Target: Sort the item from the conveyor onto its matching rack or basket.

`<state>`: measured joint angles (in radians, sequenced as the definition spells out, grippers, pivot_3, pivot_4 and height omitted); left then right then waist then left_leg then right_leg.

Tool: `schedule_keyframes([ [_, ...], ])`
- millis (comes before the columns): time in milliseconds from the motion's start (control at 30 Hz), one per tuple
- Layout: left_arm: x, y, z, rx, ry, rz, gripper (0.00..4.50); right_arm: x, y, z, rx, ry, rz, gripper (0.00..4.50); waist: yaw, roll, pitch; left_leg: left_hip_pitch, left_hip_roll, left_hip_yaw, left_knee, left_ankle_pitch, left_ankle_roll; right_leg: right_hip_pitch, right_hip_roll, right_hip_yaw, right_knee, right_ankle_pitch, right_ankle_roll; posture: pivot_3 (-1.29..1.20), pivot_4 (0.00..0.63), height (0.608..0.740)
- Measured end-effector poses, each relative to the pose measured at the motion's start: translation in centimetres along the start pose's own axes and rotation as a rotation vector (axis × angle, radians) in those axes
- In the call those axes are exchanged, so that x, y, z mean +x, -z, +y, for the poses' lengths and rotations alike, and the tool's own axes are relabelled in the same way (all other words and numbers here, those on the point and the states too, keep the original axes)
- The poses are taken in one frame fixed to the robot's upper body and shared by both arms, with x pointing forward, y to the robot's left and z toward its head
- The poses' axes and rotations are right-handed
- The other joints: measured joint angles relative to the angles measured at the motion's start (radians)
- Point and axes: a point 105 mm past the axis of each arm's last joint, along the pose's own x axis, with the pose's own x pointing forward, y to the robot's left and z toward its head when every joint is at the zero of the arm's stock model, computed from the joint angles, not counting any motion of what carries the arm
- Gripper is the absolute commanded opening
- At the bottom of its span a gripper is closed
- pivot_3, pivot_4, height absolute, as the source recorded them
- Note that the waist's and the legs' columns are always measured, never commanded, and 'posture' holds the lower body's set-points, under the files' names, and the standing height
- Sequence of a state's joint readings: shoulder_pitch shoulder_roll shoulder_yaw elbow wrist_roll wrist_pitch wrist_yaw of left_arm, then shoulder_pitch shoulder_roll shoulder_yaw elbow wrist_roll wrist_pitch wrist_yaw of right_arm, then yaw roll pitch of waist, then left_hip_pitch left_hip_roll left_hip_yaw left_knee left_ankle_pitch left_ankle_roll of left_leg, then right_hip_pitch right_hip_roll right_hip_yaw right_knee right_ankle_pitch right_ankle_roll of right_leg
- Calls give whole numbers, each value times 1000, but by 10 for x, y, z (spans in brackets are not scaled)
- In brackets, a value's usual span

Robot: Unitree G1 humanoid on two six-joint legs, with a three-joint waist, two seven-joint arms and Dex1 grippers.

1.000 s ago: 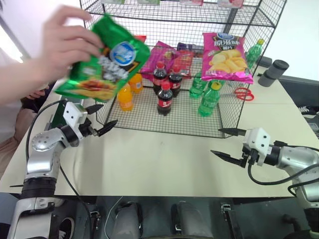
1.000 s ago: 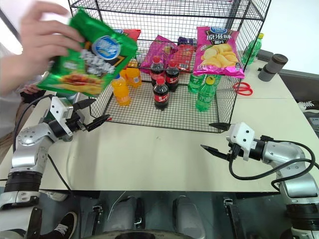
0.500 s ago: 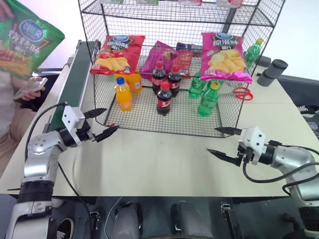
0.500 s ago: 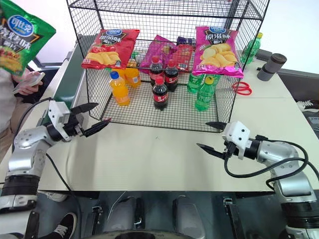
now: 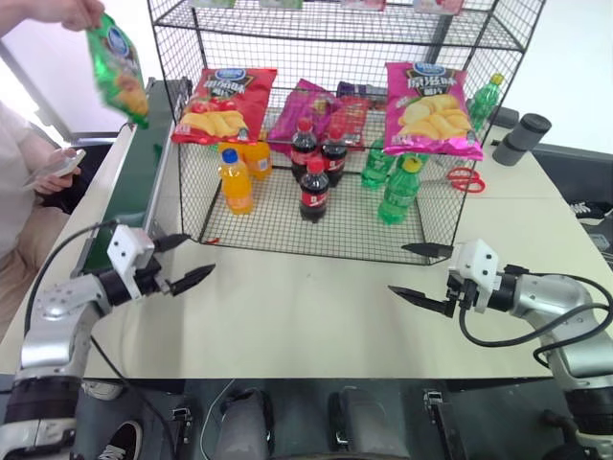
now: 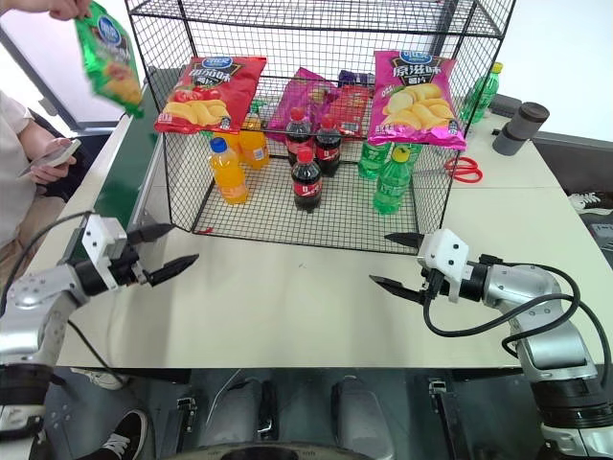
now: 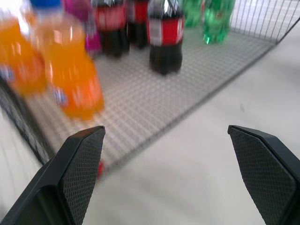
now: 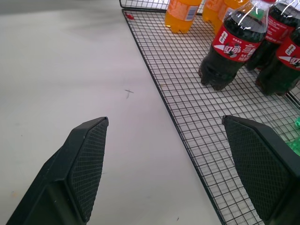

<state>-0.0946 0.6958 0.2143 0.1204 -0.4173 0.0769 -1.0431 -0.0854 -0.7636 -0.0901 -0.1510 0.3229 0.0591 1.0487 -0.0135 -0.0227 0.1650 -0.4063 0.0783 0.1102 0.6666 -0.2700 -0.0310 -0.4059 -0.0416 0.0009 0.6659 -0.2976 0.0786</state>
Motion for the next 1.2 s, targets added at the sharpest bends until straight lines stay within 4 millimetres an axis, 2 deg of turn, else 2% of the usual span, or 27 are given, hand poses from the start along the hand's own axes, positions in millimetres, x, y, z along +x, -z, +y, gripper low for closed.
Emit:
schedule_keyframes([
  [233,-5,-15,4,81,-31,-65,4500,3,0,2,16,-15,-11,4049,3,0,0,0,-1,0,0,0,0,1,-1,-1,0,0,0,0,150,740],
  [567,-3,-19,-1,42,13,-72,4500,9,0,3,31,-35,-24,4049,1,0,0,0,0,0,0,0,0,0,0,-1,0,0,0,0,150,740],
  [867,0,-28,9,95,-24,-99,4500,11,-2,1,18,-24,-34,4049,2,0,0,0,-1,0,0,0,0,0,0,0,0,0,0,0,150,740],
  [1200,1,-25,11,105,-35,-101,4500,11,-2,1,15,-27,-34,4049,1,0,0,0,0,0,0,0,0,0,0,-1,0,0,0,0,150,740],
])
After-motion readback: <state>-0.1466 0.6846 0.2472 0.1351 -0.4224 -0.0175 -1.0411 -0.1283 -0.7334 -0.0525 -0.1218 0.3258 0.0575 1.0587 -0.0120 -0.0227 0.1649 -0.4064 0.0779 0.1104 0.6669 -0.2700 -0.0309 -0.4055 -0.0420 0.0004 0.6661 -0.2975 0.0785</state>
